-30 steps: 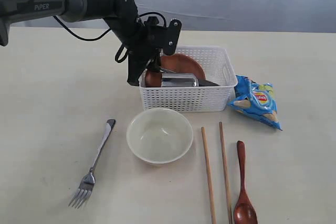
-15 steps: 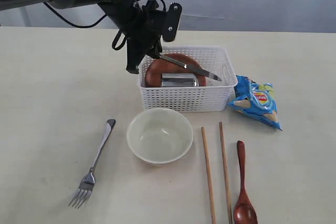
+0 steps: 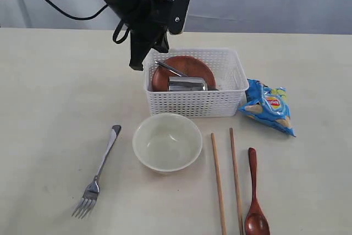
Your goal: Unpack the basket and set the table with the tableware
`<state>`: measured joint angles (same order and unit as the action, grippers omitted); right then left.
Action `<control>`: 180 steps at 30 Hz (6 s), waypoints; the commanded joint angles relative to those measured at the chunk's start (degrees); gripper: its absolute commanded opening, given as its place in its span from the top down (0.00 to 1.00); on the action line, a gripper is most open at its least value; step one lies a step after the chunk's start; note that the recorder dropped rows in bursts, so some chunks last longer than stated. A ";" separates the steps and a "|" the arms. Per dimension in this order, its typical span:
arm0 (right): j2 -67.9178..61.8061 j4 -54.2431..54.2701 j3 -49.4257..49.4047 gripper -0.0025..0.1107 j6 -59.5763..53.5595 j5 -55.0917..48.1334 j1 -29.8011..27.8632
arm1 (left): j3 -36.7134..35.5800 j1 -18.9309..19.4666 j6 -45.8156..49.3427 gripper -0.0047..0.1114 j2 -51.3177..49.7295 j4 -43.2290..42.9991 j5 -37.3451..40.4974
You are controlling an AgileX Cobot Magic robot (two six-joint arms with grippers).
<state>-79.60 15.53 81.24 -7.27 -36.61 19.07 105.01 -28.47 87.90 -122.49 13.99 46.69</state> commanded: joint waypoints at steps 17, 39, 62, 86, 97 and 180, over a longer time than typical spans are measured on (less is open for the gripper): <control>-0.16 -0.24 -0.11 0.47 0.13 0.26 -0.22 | 0.12 -0.62 10.23 0.60 -6.93 0.99 -5.87; -0.16 -0.24 -0.11 0.47 0.13 0.26 -0.22 | 0.12 -2.54 12.80 0.96 -9.99 1.30 -9.04; -0.16 -0.24 -0.11 0.47 0.13 0.26 -0.22 | 0.12 -2.54 10.14 0.96 -0.78 1.42 -6.19; -0.16 -0.24 -0.11 0.47 0.13 0.26 -0.22 | 0.12 -2.54 7.79 0.51 -4.11 1.06 -6.59; -0.16 -0.24 -0.11 0.47 0.13 0.26 -0.22 | 0.12 -2.54 9.61 0.52 -7.44 -0.20 -4.48; -0.16 -0.24 -0.11 0.47 0.13 0.26 -0.22 | 9.11 -2.54 -11.27 0.96 -15.49 -6.96 4.56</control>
<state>-79.60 15.53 81.24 -7.27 -36.61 19.07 114.91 -30.70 77.02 -135.34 7.46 52.96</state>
